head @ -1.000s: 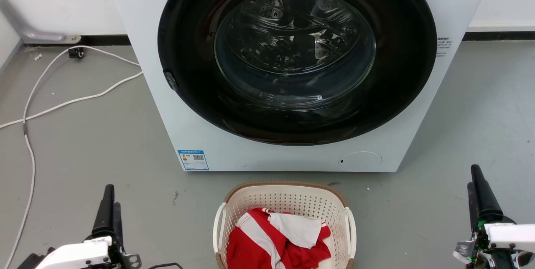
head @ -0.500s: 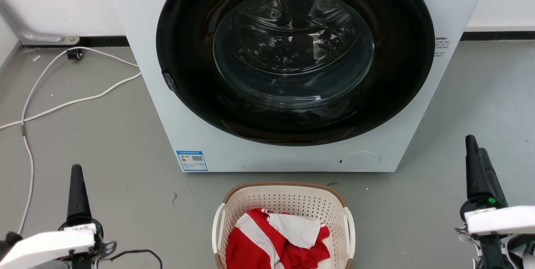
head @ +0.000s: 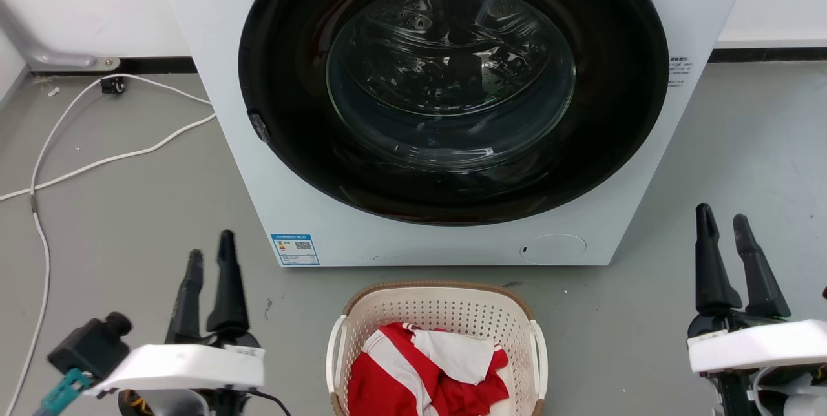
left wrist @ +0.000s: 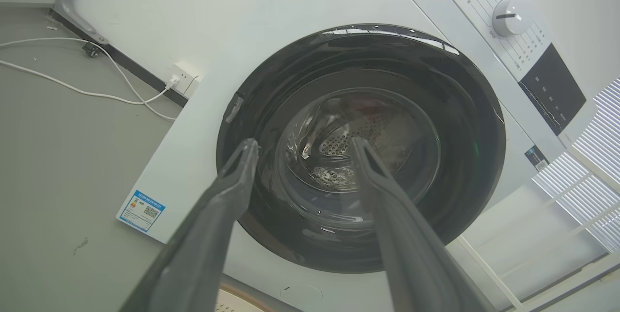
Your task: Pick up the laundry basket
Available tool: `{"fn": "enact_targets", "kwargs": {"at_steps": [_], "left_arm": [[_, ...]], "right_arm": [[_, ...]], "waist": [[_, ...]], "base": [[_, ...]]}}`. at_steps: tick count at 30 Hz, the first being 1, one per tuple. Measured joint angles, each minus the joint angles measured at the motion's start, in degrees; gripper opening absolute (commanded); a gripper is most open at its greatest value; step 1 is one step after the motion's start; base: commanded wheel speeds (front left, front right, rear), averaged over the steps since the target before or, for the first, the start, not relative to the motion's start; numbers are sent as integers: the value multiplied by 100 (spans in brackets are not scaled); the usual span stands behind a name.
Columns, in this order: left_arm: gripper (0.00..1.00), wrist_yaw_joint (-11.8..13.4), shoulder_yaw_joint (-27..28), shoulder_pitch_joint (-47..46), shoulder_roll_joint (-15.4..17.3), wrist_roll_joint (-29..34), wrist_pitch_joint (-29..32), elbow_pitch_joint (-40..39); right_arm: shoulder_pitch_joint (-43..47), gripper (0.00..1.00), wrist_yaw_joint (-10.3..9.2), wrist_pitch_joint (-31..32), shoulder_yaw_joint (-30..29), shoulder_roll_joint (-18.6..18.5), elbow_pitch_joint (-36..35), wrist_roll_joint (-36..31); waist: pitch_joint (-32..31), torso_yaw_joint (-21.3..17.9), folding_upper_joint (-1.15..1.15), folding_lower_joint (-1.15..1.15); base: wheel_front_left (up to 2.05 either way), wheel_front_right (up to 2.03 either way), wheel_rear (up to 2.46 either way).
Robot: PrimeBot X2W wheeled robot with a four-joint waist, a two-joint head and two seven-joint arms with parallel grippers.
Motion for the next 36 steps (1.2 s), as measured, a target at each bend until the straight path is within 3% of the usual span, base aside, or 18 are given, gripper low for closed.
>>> {"fn": "enact_targets", "kwargs": {"at_steps": [11, 18, 36], "left_arm": [[100, 408, -730, 67, 26, 1533, -171, -116], [100, 757, -1091, 82, 205, 1979, -285, -53], [100, 1381, -2001, 106, 648, 2965, -521, 296]], "right_arm": [[162, 100, 1, -185, 121, -1, 109, -866], [247, 100, 1, -281, 149, -1, 114, -1411], [371, 100, 2, -530, 260, -2, 160, -2501]], "waist": [[36, -52, 0, 0], [30, -64, 0, 0], [25, -98, 0, 0]], "base": [[0, 0, 0], [0, 0, 0], [0, 0, 0]]}}
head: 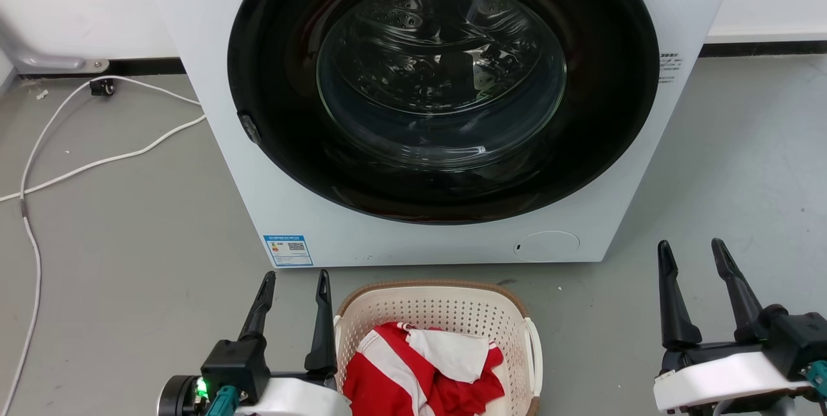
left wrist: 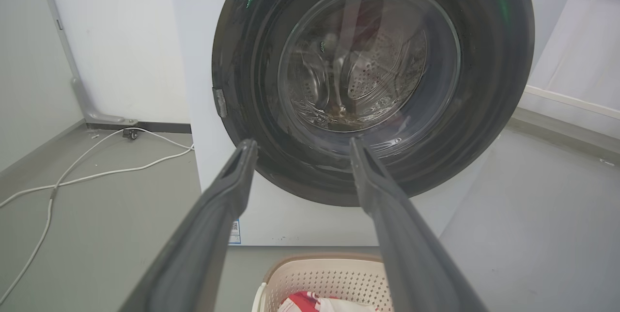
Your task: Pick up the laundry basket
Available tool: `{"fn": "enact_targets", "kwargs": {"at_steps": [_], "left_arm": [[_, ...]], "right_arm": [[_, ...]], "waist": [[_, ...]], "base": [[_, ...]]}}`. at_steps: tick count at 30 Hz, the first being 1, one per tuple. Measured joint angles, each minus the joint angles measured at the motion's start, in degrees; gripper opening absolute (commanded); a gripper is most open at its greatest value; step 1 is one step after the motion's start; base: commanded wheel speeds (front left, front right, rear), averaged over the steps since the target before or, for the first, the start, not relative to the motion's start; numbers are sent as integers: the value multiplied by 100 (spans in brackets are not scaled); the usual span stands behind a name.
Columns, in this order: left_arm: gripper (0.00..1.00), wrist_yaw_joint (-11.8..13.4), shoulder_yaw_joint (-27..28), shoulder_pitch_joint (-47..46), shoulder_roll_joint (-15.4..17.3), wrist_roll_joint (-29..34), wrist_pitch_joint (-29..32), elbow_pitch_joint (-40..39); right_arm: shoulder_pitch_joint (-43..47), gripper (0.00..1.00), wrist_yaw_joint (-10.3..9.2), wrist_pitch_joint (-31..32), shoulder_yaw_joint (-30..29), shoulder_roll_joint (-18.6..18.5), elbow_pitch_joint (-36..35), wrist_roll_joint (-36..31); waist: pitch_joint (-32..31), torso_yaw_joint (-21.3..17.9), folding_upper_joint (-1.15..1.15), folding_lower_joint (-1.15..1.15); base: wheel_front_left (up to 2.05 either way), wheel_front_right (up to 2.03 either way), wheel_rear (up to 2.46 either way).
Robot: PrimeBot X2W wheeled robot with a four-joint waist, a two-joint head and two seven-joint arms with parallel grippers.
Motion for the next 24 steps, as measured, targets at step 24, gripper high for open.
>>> {"fn": "enact_targets", "kwargs": {"at_steps": [24], "left_arm": [[100, -634, 501, 355, -447, 522, -276, 14]], "right_arm": [[118, 100, 8, -276, 23, -3, 178, -833]], "waist": [[-40, -69, 0, 0]], "base": [[0, 0, 0]]}}
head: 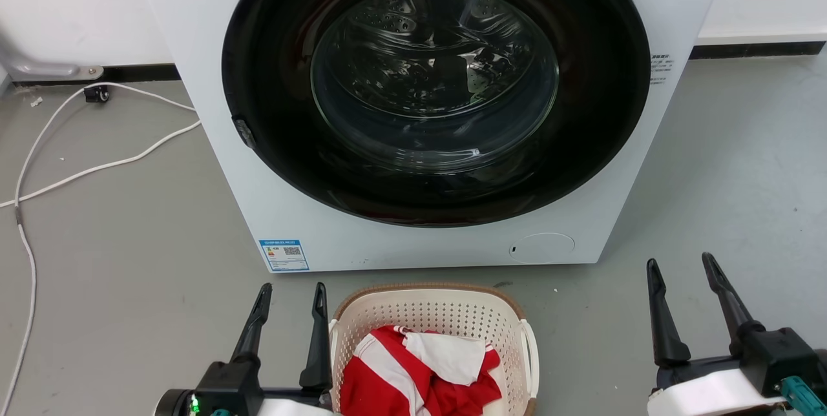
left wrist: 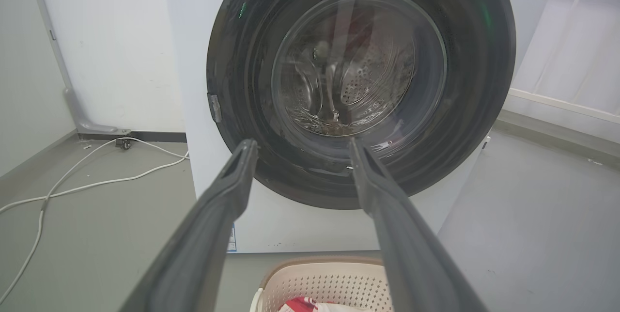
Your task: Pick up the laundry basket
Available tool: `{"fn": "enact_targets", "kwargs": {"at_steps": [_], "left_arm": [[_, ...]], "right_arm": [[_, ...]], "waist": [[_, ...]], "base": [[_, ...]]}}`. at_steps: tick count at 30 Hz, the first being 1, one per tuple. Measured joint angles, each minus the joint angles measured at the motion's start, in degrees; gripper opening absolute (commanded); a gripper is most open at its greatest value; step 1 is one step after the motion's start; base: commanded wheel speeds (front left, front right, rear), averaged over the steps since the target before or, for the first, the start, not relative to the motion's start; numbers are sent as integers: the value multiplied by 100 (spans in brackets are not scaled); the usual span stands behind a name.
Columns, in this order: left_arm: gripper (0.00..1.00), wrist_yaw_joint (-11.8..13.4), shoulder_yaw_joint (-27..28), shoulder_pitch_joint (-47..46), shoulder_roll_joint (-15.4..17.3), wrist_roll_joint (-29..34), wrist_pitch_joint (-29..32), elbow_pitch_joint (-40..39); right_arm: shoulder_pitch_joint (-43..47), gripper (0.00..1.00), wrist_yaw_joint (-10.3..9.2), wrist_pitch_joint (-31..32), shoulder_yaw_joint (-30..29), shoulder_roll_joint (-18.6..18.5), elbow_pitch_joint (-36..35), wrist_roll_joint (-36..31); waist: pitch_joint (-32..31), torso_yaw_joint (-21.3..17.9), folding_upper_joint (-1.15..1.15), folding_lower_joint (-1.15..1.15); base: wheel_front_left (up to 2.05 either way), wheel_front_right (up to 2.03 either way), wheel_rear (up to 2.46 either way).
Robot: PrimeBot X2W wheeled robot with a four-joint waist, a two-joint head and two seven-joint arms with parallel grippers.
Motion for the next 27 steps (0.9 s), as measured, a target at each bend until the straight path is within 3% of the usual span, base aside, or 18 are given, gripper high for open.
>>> {"fn": "enact_targets", "kwargs": {"at_steps": [4, 11, 27], "left_arm": [[100, -290, 163, 97, -88, 41, -45, 121], [100, -552, 287, 147, -164, 343, -109, 288], [100, -549, 261, 158, -177, 509, -120, 377]], "right_arm": [[34, 100, 0, -36, 3, -1, 164, 16], [43, 100, 0, -108, 87, -1, 396, -209], [41, 100, 0, -127, 127, -2, 452, -256]], "waist": [[-30, -1, 0, 0], [-91, -9, 0, 0], [-137, -21, 0, 0]], "base": [[0, 0, 0], [0, 0, 0], [0, 0, 0]]}}
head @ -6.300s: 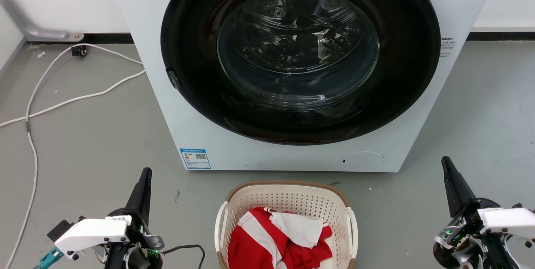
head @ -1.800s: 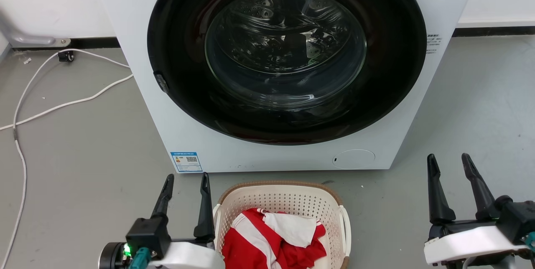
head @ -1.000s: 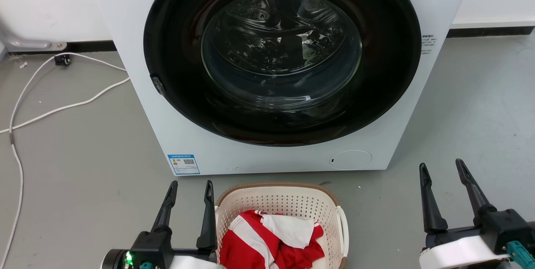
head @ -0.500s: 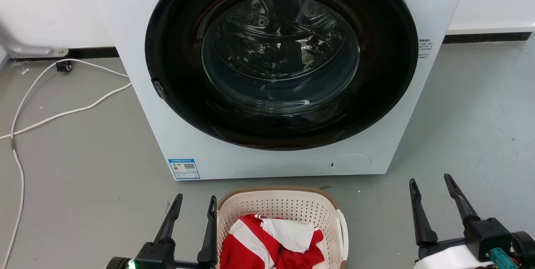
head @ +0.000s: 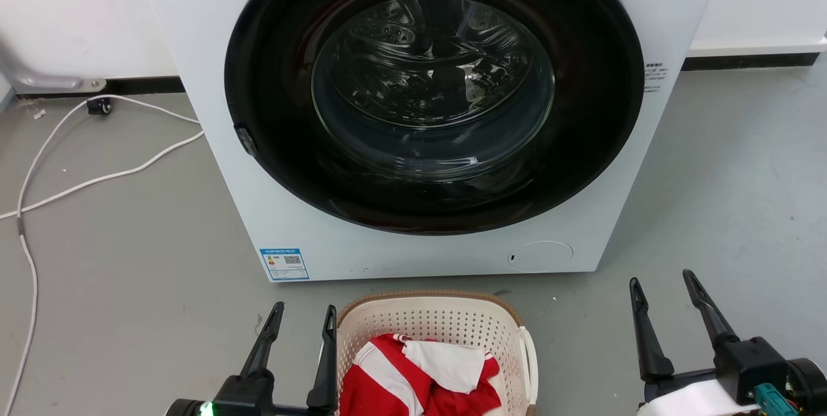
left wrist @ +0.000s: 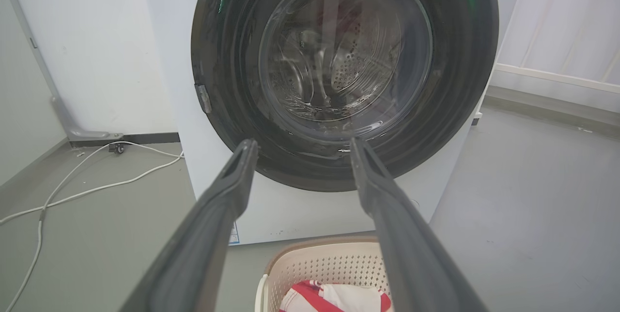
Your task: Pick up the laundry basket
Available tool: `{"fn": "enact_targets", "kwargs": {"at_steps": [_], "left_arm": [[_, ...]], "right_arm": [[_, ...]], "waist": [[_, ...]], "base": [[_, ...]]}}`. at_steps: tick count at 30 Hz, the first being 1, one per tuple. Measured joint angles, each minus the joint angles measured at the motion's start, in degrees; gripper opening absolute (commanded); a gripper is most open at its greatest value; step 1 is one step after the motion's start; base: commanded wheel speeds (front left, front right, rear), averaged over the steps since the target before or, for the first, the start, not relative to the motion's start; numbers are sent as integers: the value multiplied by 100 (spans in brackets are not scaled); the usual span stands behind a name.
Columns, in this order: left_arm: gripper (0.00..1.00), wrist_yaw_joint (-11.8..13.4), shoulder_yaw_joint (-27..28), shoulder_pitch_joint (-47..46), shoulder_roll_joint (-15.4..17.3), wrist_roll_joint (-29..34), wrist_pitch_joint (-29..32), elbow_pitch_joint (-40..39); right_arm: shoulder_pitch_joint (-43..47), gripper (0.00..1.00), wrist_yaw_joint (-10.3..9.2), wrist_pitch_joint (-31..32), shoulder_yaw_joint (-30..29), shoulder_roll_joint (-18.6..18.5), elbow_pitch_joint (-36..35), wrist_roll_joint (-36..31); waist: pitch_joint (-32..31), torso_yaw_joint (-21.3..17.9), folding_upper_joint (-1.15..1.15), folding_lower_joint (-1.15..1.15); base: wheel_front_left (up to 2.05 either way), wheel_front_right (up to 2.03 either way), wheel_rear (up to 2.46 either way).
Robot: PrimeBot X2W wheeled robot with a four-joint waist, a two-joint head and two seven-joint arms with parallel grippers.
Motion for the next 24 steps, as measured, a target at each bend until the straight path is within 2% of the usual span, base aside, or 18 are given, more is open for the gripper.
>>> {"fn": "enact_targets", "kwargs": {"at_steps": [13, 19, 24], "left_arm": [[100, 49, 37, -2, -1, 31, -7, 83], [100, 47, 42, -138, -1, 35, -7, 261], [100, 22, 100, -553, -2, 116, -7, 516]], "right_arm": [[-2, 100, 0, -1, 15, 0, 26, 185], [-75, 100, 0, -1, 27, -1, 156, 167], [-489, 100, 0, -1, 64, -2, 163, 126]], "waist": [[72, -44, 0, 0], [357, -72, 0, 0], [826, -110, 0, 0]], "base": [[0, 0, 0], [0, 0, 0], [0, 0, 0]]}}
